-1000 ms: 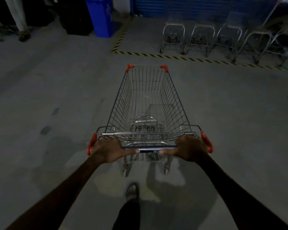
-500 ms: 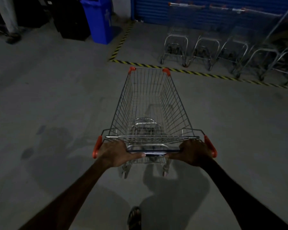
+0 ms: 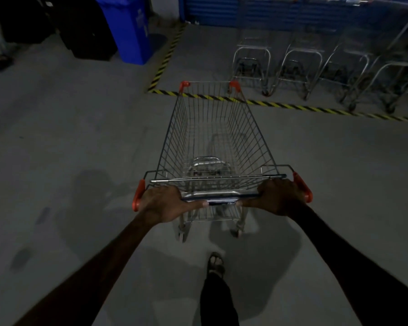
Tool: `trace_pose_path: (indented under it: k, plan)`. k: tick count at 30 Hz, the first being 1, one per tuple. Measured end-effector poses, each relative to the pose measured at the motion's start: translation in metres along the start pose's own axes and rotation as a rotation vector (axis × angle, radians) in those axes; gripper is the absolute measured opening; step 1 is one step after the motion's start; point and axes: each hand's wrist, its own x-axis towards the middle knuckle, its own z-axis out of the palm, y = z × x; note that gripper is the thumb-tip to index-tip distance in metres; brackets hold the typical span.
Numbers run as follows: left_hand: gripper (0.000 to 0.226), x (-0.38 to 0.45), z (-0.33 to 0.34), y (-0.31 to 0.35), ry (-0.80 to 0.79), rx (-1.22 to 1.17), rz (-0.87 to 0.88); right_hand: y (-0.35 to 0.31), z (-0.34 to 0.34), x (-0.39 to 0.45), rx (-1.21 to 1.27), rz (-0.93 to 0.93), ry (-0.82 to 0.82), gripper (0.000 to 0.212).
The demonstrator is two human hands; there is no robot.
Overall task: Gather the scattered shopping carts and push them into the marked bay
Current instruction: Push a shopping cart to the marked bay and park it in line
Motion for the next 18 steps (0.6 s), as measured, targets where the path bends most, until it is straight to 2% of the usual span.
trace_pose_path:
  k: [5, 11, 18]
  plan:
    - [0.094, 0.106, -0.043, -0.003, 0.018, -0.027, -0.060, 0.027, -0.042, 0.104, 0.009, -0.002, -0.006, 0.098]
    - [0.089, 0.209, -0.106, -0.004, 0.004, -0.019, -0.067, 0.055, -0.077, 0.226, 0.035, -0.052, -0.003, 0.089]
    - [0.095, 0.349, -0.161, -0.031, 0.015, 0.006, -0.110, 0.074, -0.116, 0.368, 0.040, -0.069, 0.051, 0.105]
